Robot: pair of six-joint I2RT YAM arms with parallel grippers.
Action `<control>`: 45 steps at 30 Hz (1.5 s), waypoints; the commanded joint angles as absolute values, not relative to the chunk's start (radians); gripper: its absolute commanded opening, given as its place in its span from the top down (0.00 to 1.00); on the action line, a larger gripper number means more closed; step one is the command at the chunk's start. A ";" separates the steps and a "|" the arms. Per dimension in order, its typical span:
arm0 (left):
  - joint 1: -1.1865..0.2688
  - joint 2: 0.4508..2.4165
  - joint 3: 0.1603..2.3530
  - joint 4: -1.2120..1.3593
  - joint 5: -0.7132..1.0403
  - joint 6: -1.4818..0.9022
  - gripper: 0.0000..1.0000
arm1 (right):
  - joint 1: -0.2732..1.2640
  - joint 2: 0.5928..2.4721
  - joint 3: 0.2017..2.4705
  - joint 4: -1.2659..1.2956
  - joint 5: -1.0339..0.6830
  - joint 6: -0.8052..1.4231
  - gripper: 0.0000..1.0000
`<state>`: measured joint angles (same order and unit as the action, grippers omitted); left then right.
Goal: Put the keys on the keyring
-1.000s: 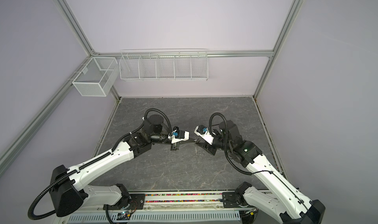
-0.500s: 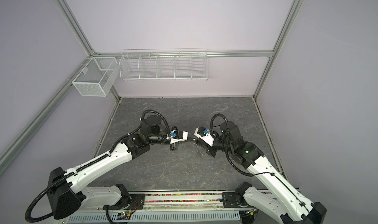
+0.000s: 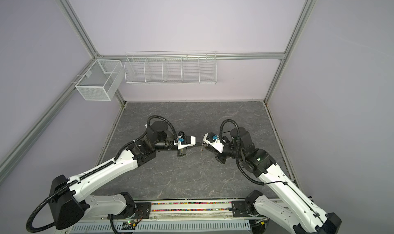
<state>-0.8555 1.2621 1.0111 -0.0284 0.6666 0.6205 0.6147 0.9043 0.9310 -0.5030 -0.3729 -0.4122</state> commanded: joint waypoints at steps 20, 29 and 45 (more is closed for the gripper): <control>-0.853 1.318 0.921 0.388 0.473 0.444 1.00 | 0.622 1.021 0.983 -0.549 -0.240 -0.437 0.93; -0.858 1.354 0.870 0.569 0.372 0.435 1.00 | 0.644 1.052 0.980 -0.482 -0.151 -0.369 0.93; -0.867 1.365 0.835 0.667 0.387 0.362 1.00 | 0.662 1.091 1.006 -0.446 -0.036 -0.307 0.93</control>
